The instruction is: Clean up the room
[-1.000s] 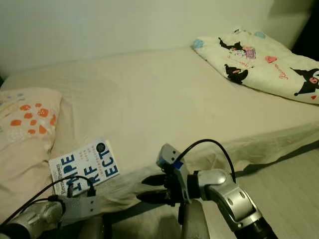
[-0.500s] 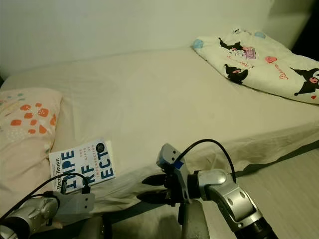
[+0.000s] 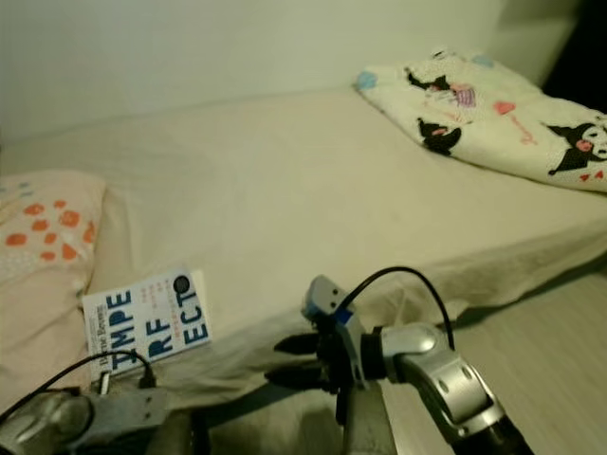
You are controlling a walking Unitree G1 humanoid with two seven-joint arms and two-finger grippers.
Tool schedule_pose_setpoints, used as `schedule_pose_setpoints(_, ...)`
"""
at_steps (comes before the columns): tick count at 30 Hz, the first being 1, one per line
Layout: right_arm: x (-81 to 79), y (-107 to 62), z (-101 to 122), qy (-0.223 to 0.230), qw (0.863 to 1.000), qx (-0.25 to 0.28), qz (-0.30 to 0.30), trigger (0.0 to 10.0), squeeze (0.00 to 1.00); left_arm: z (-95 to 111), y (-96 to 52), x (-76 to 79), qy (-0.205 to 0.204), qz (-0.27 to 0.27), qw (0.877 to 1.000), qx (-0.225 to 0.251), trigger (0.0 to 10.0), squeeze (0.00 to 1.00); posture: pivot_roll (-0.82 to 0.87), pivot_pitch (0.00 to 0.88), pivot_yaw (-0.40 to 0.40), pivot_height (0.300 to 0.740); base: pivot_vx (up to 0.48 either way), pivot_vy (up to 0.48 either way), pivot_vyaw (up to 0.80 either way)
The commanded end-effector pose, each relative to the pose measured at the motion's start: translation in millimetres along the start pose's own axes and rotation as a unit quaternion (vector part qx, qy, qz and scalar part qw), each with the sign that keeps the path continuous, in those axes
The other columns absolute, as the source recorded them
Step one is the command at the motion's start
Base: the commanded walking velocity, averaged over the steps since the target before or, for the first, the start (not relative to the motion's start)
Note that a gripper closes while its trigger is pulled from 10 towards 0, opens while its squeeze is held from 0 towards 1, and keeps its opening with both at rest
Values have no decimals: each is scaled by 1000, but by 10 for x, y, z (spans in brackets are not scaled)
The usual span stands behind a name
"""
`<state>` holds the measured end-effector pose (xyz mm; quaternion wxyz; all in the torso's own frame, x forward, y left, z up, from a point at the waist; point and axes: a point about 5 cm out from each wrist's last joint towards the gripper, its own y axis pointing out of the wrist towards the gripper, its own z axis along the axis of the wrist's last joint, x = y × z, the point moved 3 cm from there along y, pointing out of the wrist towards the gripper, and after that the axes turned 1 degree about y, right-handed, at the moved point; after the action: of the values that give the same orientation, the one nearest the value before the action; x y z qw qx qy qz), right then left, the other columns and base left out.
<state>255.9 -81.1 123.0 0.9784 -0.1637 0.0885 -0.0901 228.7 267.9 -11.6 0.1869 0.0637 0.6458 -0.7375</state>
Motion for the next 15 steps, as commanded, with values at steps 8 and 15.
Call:
schedule_pose_setpoints(8, 33, 63, 45, 23, 999, 41, -27, 10000, 0, 914, -511, -285, -245, 25, 908, 340, 0, 0, -89, 120, -33, 572, 0, 0, 0)
schedule_pose_setpoints(15, 198, 120, -50, 24, 988, 54, -143, 10000, 0, 1268, -675, -885, -439, 193, 744, 465, 0, 0, -89, 99, -22, 572, 0, 0, 0)
